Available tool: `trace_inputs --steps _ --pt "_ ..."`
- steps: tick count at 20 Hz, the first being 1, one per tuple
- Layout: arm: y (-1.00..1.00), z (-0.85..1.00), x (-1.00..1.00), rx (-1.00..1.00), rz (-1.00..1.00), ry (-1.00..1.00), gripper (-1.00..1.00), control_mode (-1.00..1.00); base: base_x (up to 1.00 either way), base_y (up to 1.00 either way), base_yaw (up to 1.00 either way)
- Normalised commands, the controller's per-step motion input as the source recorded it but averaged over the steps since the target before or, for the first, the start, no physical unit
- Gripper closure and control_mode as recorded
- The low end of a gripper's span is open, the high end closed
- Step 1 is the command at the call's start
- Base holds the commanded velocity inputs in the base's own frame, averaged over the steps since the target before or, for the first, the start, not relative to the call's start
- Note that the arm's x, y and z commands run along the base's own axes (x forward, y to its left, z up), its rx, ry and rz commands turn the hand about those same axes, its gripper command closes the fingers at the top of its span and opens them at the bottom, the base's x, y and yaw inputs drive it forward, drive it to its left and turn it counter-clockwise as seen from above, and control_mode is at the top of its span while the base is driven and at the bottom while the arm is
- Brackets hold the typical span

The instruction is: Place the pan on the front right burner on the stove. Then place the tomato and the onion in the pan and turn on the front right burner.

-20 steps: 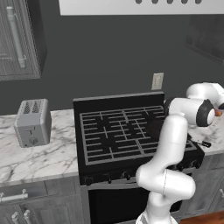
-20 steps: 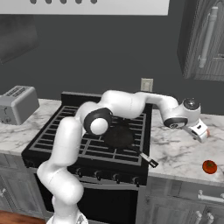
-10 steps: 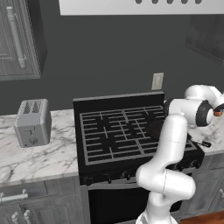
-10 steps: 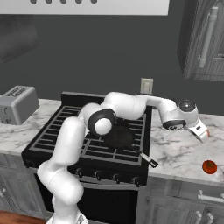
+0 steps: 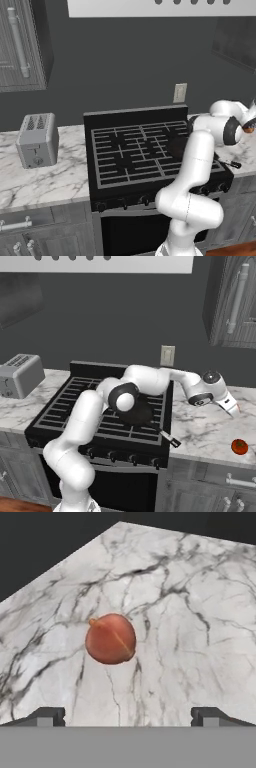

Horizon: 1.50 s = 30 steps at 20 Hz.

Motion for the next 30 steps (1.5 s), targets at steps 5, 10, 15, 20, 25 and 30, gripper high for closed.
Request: trace_inputs --steps 5,10,15,20,25,30 --pt "-0.24 -0.11 0.25 0.0 -0.01 0.0 -1.0 -1.0 0.0 0.0 0.0" --pt "-0.29 -0.09 0.15 0.0 -0.02 0.03 -1.0 -1.0 0.0 0.0 0.0" --pt "-0.17 -0.14 0.13 0.05 0.0 0.08 -1.0 -1.0 0.0 0.0 0.0" --pt "-0.06 -0.24 0.4 0.15 0.0 0.09 -1.0 -1.0 0.0 0.0 0.0" --pt "-0.17 -0.16 0.46 0.08 0.0 0.01 -1.0 -1.0 0.0 0.0 0.0" --pt "-0.27 -0.09 0.35 0.01 -0.02 0.0 -1.0 -1.0 0.0 0.0 0.0"
